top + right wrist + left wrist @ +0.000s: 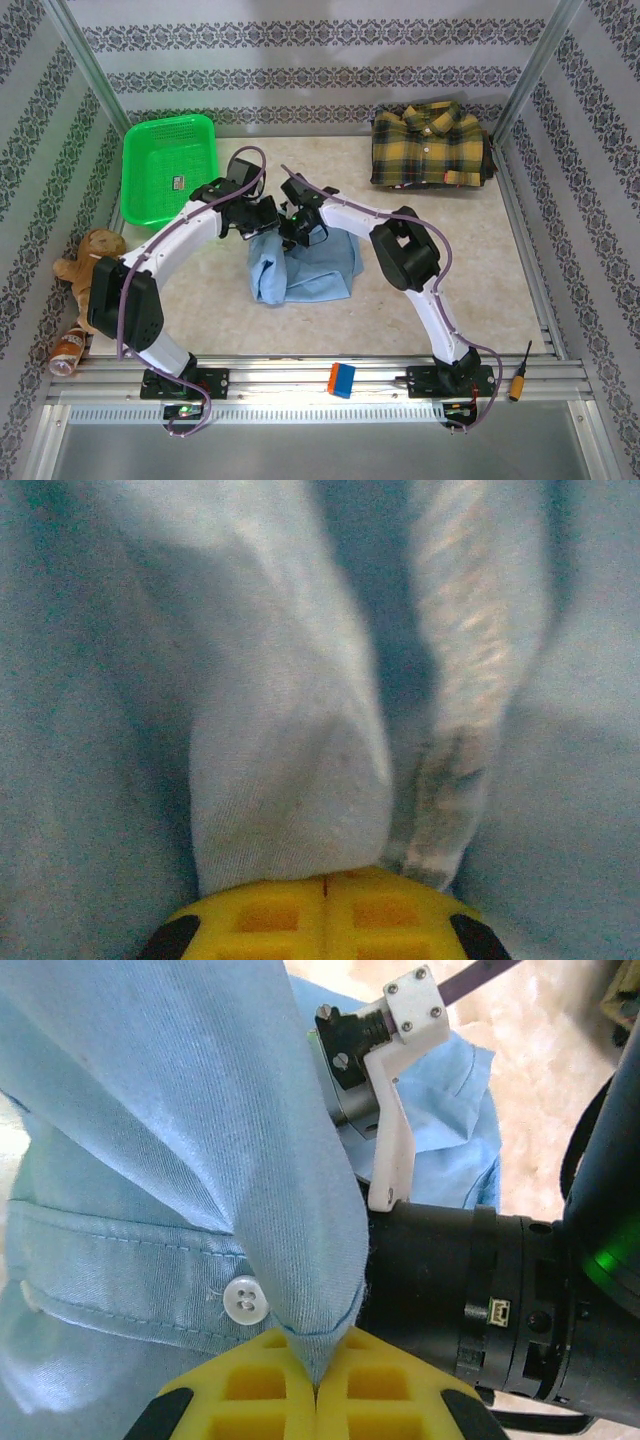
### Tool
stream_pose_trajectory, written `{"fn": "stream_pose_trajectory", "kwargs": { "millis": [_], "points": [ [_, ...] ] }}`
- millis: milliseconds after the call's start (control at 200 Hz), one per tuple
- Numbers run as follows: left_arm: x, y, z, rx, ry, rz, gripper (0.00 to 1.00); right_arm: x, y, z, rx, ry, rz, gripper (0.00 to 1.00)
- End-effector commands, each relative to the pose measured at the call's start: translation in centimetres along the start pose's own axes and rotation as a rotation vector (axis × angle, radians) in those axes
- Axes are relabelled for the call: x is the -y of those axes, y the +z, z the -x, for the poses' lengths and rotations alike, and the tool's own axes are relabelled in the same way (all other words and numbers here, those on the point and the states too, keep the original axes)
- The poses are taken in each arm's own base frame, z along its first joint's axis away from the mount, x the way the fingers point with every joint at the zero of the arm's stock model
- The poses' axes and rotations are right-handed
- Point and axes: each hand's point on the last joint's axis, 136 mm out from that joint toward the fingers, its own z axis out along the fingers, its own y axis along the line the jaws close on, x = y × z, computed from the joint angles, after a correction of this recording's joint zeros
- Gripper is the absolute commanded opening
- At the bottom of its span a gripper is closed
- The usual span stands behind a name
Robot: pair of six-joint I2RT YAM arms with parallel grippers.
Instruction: Fold and stack the long sleeve shirts
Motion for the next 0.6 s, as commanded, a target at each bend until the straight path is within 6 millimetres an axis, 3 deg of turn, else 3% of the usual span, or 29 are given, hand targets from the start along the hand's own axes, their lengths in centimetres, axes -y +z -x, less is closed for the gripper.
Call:
{"fn": "stream_pose_trajectory", "kwargs": {
  "millis": [0,120,390,490,595],
  "points": [
    [2.1,1.5,-0.4,-0.002,-0.024,-0.073,0.04,-0.9,-1.2,-0.7,-0.025,0.0,0.029,0.05],
    [1.7,1.5,-0.8,-0.003,-0.018,-0.057,0.04,-0.1,-3.5,0.2,0.011,0.007,0.002,0.13],
    [1.5,2.3,-2.1,-0.031,0.007,-0.029,0.04,-0.4,-9.8,2.4,0.099,0.015,0.045,0.27],
    [1.6,2.6,-2.2,-0.039,0.023,-0.016,0.04,0.6,-12.1,2.7,0.123,0.021,0.03,0.32],
    [1.9,2.9,-2.4,-0.054,0.052,0.004,0.04,3.1,-14.3,2.9,0.157,0.041,-0.009,0.35]
  ]
}}
